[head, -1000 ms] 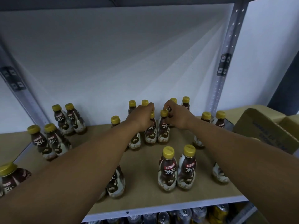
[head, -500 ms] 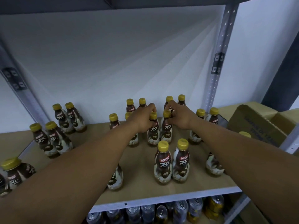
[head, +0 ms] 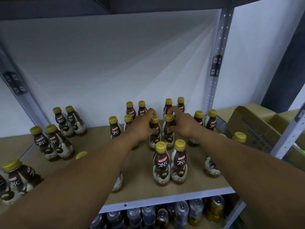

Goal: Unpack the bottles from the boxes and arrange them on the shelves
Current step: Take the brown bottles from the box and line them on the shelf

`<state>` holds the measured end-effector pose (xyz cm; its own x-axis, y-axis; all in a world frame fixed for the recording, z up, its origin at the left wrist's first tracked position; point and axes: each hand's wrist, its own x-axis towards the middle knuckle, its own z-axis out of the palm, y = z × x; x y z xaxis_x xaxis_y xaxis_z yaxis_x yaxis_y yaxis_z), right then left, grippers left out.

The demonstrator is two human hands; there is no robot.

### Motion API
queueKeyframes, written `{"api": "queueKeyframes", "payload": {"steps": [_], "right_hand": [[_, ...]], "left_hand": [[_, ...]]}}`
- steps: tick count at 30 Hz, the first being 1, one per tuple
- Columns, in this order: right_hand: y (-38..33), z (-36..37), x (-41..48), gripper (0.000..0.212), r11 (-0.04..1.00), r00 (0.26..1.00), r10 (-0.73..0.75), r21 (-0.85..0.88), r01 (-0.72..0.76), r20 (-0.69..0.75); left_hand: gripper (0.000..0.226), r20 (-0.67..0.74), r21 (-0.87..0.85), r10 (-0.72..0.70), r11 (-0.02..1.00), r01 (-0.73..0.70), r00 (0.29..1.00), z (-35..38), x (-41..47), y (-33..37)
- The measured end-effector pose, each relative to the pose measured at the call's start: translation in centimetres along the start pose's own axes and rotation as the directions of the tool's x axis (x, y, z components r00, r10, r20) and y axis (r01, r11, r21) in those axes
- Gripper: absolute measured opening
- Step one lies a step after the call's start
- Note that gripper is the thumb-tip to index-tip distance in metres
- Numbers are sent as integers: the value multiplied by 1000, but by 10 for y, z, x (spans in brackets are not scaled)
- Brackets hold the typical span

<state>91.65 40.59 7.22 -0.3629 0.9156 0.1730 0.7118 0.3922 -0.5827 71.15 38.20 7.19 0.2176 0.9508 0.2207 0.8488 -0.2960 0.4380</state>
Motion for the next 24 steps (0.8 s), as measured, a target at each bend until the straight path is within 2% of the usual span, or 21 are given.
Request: {"api": "queueKeyframes", "payload": {"steps": [13, 24], "right_hand": [[5, 7, 1, 55, 1000, 999, -6, 11, 6, -35], [5, 9, 1, 56, 1000, 999, -1, 7, 1, -38]], "left_hand": [[50, -64, -21, -4, 1000, 3, 998, 10, -6, -2], [62, -36, -77, -6, 997, 4, 999, 14, -11, -4]]}}
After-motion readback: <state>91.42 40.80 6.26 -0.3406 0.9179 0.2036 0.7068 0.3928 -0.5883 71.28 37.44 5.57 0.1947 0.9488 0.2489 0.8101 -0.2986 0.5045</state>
